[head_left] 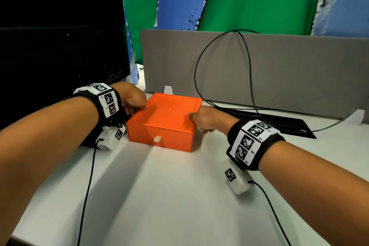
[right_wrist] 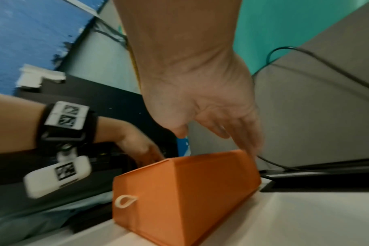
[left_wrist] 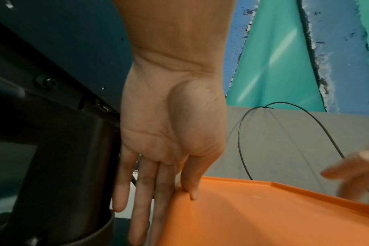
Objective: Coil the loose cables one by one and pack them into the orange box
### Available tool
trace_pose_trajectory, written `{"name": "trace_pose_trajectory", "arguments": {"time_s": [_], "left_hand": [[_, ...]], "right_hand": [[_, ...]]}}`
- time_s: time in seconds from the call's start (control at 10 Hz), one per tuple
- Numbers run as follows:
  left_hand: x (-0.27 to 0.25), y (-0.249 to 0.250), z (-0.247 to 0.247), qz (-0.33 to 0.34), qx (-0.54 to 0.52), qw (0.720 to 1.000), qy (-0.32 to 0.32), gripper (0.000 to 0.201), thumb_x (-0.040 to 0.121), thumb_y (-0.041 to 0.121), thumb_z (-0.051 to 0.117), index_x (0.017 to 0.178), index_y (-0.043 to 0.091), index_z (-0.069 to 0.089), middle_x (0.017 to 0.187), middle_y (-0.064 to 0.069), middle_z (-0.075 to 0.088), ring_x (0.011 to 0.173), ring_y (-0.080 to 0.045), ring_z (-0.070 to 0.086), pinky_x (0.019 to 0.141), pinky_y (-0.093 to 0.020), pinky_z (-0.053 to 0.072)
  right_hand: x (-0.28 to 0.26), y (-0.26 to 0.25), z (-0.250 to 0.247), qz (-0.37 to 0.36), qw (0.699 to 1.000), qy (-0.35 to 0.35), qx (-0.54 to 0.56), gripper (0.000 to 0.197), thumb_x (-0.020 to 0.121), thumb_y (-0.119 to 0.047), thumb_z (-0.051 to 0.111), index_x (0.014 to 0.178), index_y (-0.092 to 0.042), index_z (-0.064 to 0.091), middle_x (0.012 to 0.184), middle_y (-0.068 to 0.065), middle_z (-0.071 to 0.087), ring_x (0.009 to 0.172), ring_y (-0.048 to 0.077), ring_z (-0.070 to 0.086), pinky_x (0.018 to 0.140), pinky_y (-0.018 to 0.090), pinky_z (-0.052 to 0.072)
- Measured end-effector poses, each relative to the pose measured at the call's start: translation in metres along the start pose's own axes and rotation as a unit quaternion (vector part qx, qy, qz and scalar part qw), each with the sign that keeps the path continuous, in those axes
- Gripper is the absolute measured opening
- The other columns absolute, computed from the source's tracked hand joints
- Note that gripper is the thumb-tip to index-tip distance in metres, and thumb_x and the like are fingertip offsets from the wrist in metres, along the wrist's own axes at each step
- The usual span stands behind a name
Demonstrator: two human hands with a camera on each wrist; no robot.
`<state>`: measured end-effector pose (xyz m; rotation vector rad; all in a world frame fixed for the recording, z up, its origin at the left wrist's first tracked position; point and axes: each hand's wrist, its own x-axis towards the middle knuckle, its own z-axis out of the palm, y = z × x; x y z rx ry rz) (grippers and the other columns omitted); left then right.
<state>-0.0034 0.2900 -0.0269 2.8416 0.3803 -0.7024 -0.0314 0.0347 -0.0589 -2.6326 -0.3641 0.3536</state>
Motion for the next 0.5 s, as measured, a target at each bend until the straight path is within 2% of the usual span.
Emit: {"name": "trace_pose_trajectory", "arguments": {"time_s": [0.1, 0.2, 0.3, 0.4, 0.5], "left_hand": [[-0.002, 0.004, 0.004, -0.004, -0.033, 0.999, -0.007, 0.035, 0.104, 0.011, 0.038, 0.133, -0.004, 0.047, 0.109, -0.025, 0.067, 0.081, -0.034, 0.073, 0.056, -0.039, 0.061], [-0.003, 0.001, 0.009, -0.015, -0.106, 0.994, -0.023, 0.033, 0.1, 0.001, 0.033, 0.129, -0.003, 0.048, 0.099, -0.025, 0.066, 0.06, -0.035, 0.072, 0.044, -0.039, 0.056], [-0.002, 0.0, 0.012, -0.04, -0.169, 0.985, -0.004, 0.035, 0.095, 0.003, 0.041, 0.127, -0.003, 0.053, 0.094, -0.022, 0.067, 0.06, -0.033, 0.071, 0.046, -0.037, 0.055], [-0.031, 0.019, 0.006, -0.054, -0.004, 0.997, 0.059, 0.024, 0.092, 0.009, 0.046, 0.109, 0.002, 0.062, 0.092, -0.018, 0.068, 0.065, -0.031, 0.071, 0.052, -0.034, 0.057], [-0.052, 0.05, 0.005, 0.038, 0.192, 0.954, 0.229, 0.02, 0.091, 0.024, 0.051, 0.102, 0.014, 0.063, 0.113, -0.008, 0.068, 0.087, -0.028, 0.064, 0.073, -0.035, 0.053]], "right_hand": [[0.005, -0.002, 0.01, 0.029, 0.997, -0.043, 0.064, 0.043, 0.101, -0.023, 0.032, 0.11, 0.007, 0.06, 0.095, 0.026, 0.073, 0.082, 0.035, 0.074, 0.074, 0.04, 0.062], [0.0, -0.007, 0.015, 0.035, 0.996, -0.053, 0.057, 0.046, 0.102, -0.021, 0.028, 0.109, 0.011, 0.06, 0.094, 0.029, 0.073, 0.08, 0.037, 0.074, 0.073, 0.041, 0.062], [-0.004, 0.001, 0.004, 0.037, 0.989, -0.112, 0.084, 0.055, 0.106, -0.039, 0.029, 0.12, 0.008, 0.053, 0.091, 0.026, 0.074, 0.069, 0.031, 0.074, 0.065, 0.035, 0.061], [-0.009, 0.013, -0.018, 0.037, 0.988, -0.132, 0.066, 0.057, 0.103, -0.055, 0.034, 0.127, -0.005, 0.048, 0.089, 0.019, 0.076, 0.063, 0.028, 0.073, 0.064, 0.031, 0.056], [-0.018, 0.027, -0.049, 0.015, 0.997, -0.069, 0.011, 0.052, 0.102, -0.056, 0.035, 0.12, -0.009, 0.05, 0.093, 0.016, 0.076, 0.061, 0.026, 0.069, 0.061, 0.029, 0.051]]}}
